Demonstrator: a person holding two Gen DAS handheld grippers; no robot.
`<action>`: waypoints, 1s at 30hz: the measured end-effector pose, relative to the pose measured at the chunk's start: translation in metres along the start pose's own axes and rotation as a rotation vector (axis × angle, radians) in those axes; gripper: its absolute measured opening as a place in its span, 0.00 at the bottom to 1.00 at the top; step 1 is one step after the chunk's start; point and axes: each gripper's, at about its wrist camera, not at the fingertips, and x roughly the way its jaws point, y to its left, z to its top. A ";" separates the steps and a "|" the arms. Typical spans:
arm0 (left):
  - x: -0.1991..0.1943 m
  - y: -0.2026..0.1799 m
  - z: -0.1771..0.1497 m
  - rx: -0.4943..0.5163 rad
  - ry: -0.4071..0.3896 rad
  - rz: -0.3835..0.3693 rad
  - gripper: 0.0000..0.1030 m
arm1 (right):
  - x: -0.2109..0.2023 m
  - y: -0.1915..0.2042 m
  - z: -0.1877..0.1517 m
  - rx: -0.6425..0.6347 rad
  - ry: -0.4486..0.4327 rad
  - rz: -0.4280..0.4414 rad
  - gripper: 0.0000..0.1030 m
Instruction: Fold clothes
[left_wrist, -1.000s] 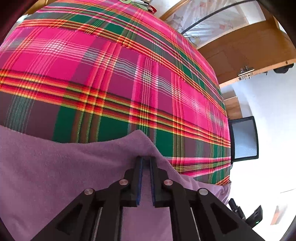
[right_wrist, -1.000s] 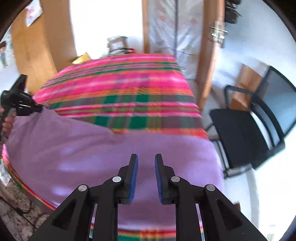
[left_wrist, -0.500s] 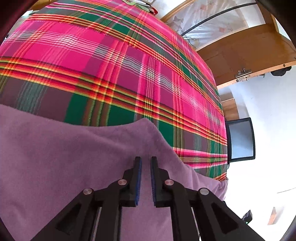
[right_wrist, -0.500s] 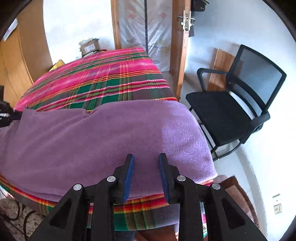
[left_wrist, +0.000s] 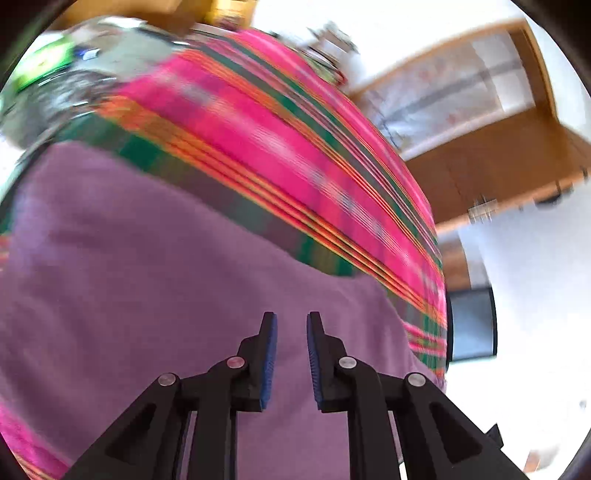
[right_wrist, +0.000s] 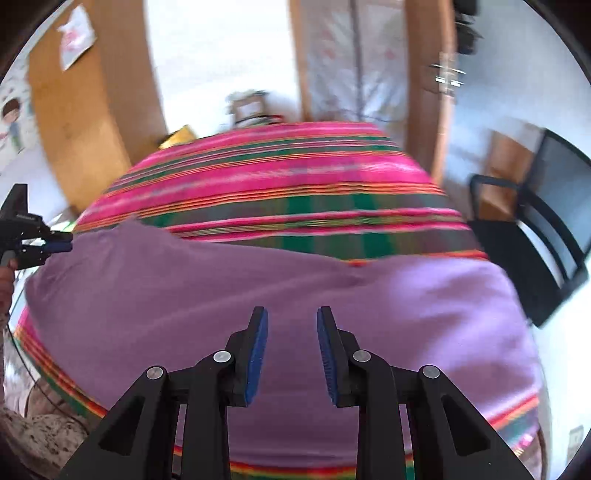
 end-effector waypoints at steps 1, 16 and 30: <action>-0.007 0.013 0.001 -0.025 -0.020 0.016 0.16 | 0.004 0.009 0.002 -0.012 0.004 0.016 0.28; -0.042 0.082 -0.026 -0.087 -0.069 -0.029 0.08 | 0.028 0.115 0.029 -0.199 0.012 0.108 0.28; -0.072 0.126 -0.041 -0.149 -0.107 -0.101 0.04 | 0.052 0.225 0.026 -0.428 0.057 0.286 0.28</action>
